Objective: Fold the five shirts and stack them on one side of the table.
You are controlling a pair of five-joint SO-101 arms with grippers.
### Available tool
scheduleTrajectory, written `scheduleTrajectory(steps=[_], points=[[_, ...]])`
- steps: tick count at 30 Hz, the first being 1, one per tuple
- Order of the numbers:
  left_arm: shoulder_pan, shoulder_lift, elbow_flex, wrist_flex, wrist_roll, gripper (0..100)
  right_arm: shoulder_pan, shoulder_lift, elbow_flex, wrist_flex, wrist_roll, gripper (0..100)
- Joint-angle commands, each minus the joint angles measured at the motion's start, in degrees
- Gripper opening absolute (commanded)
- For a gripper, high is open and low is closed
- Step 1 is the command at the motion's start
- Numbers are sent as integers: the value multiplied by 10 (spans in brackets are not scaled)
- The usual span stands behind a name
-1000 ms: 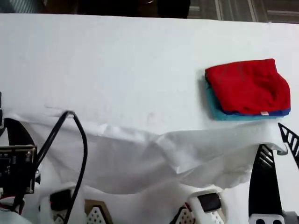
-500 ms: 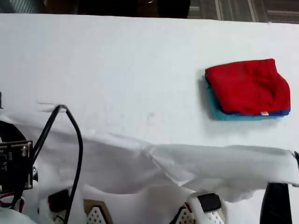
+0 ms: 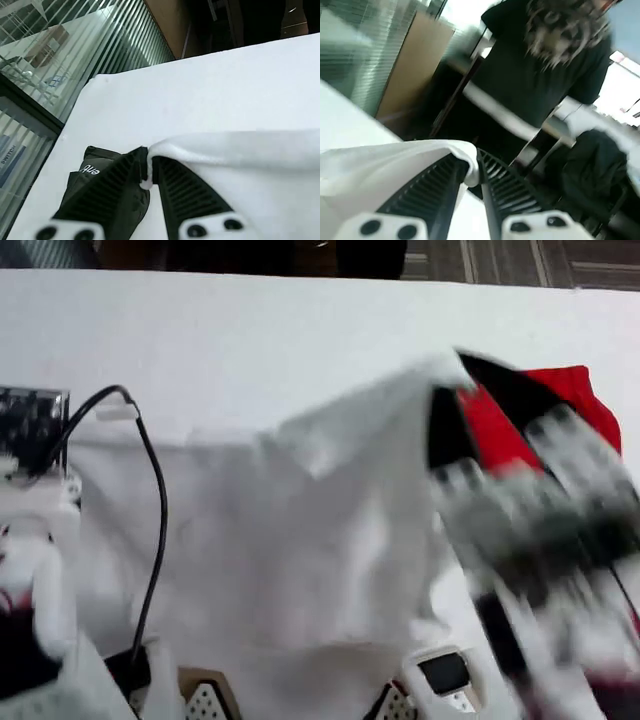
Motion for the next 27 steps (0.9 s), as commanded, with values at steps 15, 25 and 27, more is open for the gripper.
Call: scheduleTrajectory(steps=[15,25,27], points=[[85,305,-15,-285,-4,27,83,225,226,-312,4,20],[83,622,-360,-225,-4,27,84,352,196,-452,4,20],[83,679,-422,-202,-4,27,84,389,167,-453,4,20]])
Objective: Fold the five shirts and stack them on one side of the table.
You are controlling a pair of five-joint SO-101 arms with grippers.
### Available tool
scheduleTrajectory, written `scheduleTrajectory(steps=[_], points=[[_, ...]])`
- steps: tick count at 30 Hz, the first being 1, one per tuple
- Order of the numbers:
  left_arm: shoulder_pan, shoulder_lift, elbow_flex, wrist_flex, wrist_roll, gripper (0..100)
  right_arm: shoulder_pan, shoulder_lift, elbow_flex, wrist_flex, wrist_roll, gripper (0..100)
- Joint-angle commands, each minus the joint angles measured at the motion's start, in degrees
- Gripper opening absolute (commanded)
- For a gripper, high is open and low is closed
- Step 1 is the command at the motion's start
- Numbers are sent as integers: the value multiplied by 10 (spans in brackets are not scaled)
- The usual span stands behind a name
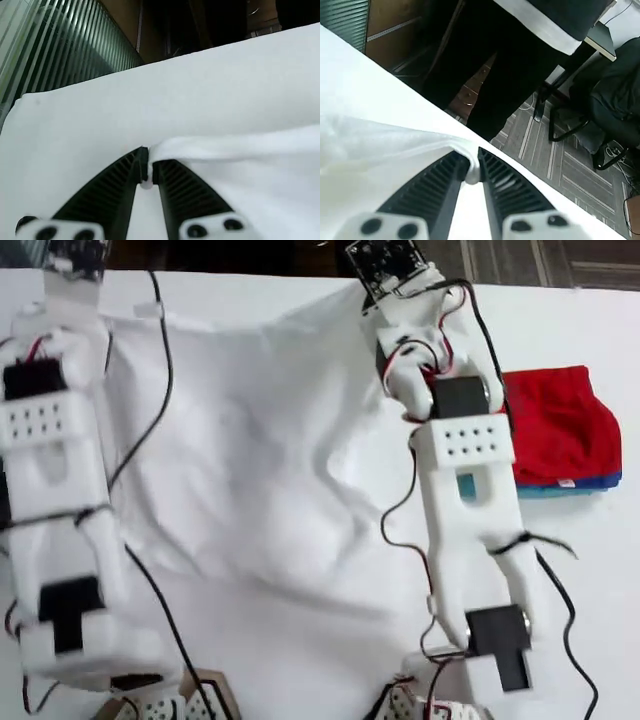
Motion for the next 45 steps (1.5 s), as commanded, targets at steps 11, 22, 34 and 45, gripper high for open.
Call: scheduleTrajectory(steps=[11,22,34,45], points=[[2,287,-301,113,-1,27,7,246,-171,-15,5,20],[4,373,-373,127,-4,27,7,391,-289,25,5,20],[4,433,-373,128,-4,27,24,521,-425,117,2,20],[4,433,-369,193,-4,27,-9,506,-524,424,0,20]])
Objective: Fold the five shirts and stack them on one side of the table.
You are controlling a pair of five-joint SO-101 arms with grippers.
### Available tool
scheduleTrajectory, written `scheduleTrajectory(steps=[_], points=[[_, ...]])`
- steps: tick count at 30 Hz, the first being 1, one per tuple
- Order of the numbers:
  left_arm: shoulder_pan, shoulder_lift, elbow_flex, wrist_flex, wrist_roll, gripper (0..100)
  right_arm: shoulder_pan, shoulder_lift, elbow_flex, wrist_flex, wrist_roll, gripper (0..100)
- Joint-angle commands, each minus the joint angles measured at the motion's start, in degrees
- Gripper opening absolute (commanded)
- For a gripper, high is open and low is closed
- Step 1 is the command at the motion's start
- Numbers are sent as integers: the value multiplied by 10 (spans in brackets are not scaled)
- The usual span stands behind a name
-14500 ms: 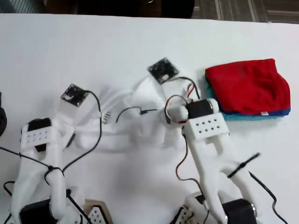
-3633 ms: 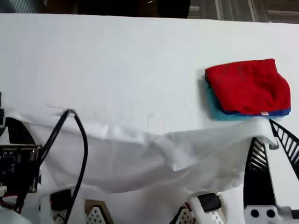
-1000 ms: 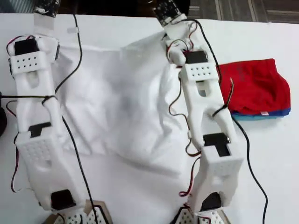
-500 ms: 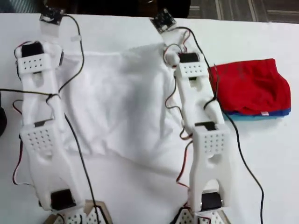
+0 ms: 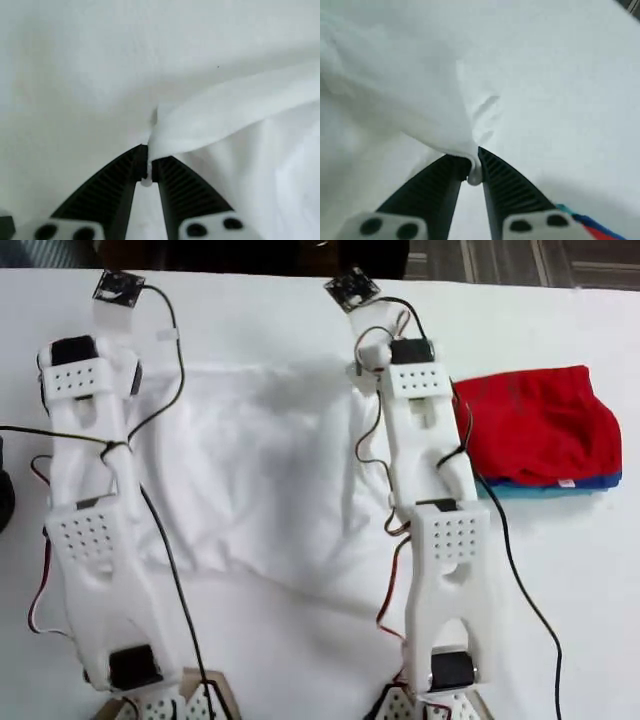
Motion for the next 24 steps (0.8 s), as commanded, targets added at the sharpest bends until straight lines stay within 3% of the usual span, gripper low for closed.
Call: scheduleTrajectory(steps=[1,7,12,24], points=[[4,-9,-21,5,-4,27,-29,-22,-50,88,0,20],[4,-9,-24,5,-4,27,-54,-20,-51,151,-9,20],[4,-9,-24,11,-4,27,-38,-15,-50,200,-66,20],[4,-11,-25,25,-5,27,29,88,-53,225,-65,20]])
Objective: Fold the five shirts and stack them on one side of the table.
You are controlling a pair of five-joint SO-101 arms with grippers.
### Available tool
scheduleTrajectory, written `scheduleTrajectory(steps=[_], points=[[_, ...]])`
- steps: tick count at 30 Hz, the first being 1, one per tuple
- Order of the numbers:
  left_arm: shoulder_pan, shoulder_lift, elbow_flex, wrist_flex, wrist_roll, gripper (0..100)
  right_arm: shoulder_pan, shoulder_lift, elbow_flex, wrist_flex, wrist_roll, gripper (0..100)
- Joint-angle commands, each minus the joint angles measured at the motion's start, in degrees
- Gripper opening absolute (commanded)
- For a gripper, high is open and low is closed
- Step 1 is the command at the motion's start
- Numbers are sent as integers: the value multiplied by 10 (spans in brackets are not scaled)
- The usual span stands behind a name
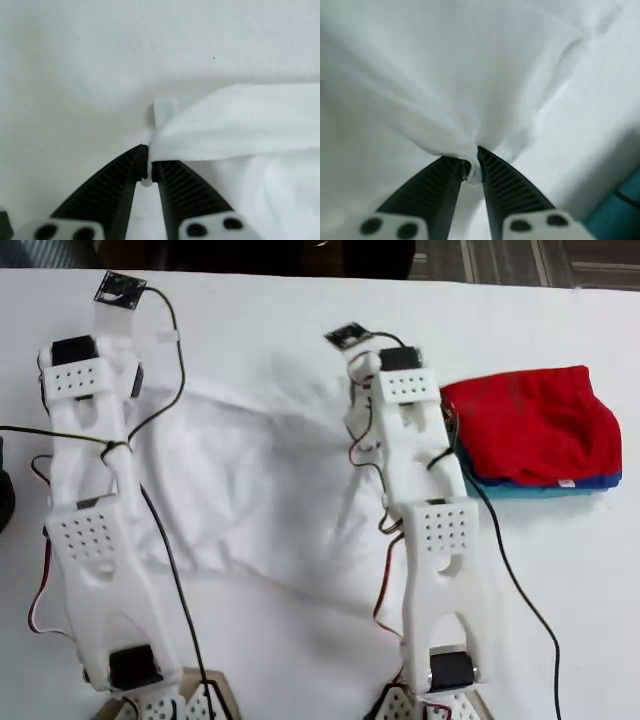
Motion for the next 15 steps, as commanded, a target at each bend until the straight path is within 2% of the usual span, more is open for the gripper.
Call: scheduleTrajectory(steps=[1,9,15], points=[[4,-12,-25,9,-5,27,27,7,-25,1,-1,20],[4,-20,-29,20,-5,27,0,-34,-115,16,1,20],[2,-49,-106,121,-43,27,-23,-62,-199,73,1,20]])
